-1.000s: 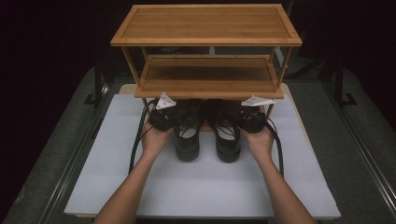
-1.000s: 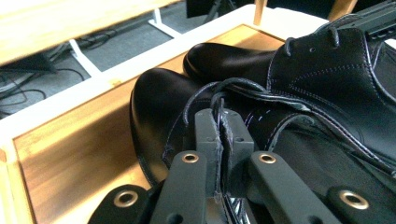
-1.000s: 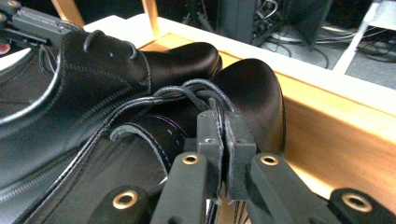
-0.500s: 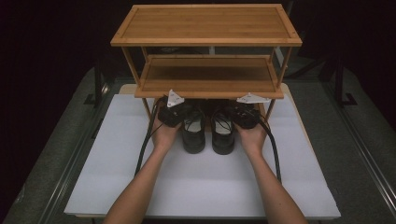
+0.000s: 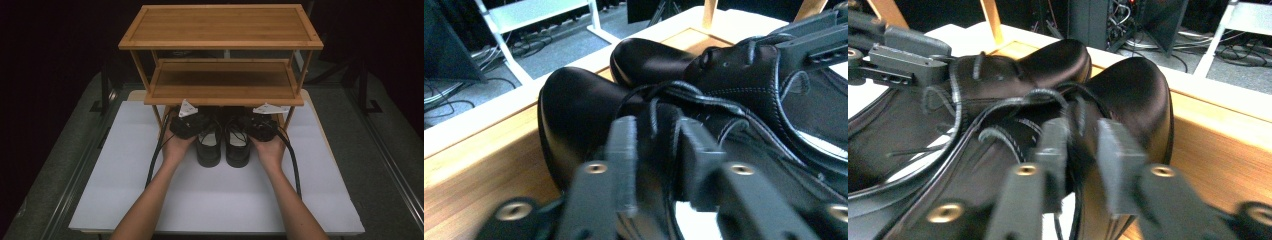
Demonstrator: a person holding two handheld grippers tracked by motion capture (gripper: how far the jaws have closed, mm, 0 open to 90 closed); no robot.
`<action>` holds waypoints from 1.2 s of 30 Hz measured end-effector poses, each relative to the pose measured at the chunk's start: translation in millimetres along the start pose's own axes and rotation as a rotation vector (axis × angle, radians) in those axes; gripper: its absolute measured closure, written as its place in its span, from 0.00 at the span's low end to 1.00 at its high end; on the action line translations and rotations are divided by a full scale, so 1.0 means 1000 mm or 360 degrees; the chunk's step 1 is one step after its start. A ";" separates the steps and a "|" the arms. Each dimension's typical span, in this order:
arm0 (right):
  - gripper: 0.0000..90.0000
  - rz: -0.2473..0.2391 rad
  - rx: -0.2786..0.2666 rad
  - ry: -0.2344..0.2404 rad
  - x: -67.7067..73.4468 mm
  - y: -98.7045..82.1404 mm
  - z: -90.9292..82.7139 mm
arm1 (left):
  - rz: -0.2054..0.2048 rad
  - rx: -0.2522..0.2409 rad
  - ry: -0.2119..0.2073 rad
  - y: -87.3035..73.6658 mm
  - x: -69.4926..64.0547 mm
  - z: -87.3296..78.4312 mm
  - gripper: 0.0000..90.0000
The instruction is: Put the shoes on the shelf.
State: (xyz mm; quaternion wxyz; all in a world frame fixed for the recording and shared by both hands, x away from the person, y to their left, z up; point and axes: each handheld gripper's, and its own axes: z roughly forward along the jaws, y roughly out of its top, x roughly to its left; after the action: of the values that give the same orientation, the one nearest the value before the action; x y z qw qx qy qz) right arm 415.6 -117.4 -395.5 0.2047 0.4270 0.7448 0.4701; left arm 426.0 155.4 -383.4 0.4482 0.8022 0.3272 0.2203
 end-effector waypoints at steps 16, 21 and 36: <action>0.19 -0.0079 0.0085 0.0170 0.011 -0.015 -0.058 | 0.0048 0.0109 -0.0263 -0.019 -0.012 -0.064 0.14; 0.13 -0.0109 0.0135 0.0190 0.016 -0.039 -0.064 | 0.0040 0.0202 -0.0286 -0.046 -0.022 -0.056 0.04; 0.06 -0.0142 0.0382 0.0246 0.027 -0.077 -0.012 | 0.0137 0.0344 -0.0277 -0.075 -0.035 -0.002 0.01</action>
State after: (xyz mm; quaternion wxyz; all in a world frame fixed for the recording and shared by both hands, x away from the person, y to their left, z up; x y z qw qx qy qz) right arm 358.3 -116.4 -454.5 0.1148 0.3774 0.8274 0.3996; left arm 375.9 159.6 -449.1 0.3759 0.8752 0.2743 0.1322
